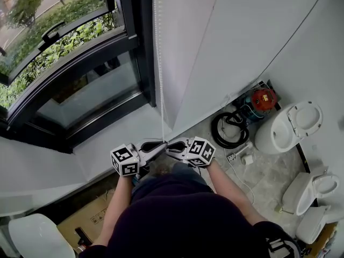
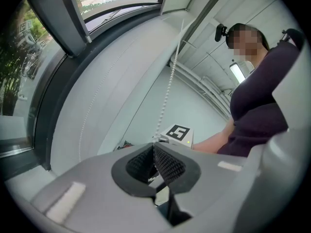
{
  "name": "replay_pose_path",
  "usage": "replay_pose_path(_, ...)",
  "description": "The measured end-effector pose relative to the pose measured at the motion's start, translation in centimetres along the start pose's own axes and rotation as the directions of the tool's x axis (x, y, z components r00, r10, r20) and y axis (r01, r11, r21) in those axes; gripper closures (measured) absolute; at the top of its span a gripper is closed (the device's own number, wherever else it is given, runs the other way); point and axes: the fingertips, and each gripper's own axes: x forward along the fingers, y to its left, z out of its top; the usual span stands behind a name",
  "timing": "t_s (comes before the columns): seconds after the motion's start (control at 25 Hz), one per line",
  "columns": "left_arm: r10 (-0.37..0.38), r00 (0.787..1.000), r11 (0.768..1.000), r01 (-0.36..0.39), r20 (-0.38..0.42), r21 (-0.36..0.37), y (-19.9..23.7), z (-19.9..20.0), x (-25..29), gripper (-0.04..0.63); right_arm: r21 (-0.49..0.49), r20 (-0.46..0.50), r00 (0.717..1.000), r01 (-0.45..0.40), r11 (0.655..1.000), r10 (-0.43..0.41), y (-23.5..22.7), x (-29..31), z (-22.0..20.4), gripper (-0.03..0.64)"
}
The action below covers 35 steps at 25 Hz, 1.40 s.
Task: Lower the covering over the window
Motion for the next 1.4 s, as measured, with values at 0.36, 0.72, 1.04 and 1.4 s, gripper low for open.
replay_pose_path(0.36, -0.001, 1.000, 1.000, 0.001, 0.011, -0.003, 0.2, -0.1, -0.6, 0.583, -0.073, 0.169, 0.986, 0.018, 0.997, -0.006, 1.3, -6.2, 8.1, 0.553)
replay_pose_path(0.72, -0.004, 1.000, 1.000, 0.004, 0.011, -0.002, 0.2, -0.2, -1.1, 0.583, -0.157, 0.303, 0.950, -0.034, 0.987, 0.080, 4.8, -8.9, 14.6, 0.523)
replay_pose_path(1.04, -0.004, 1.000, 1.000, 0.004, 0.015, -0.004, 0.0, -0.2, -1.0, 0.583, -0.219, 0.364, 0.931, 0.066, 0.973, 0.018, 4.1, -10.2, 18.4, 0.523)
replay_pose_path(1.4, 0.014, 1.000, 1.000, -0.014, 0.026, -0.010, -0.1, -0.2, -0.4, 0.583, -0.221, 0.440, 0.898, 0.125, 0.967, -0.015, 3.0, -10.0, 21.5, 0.556)
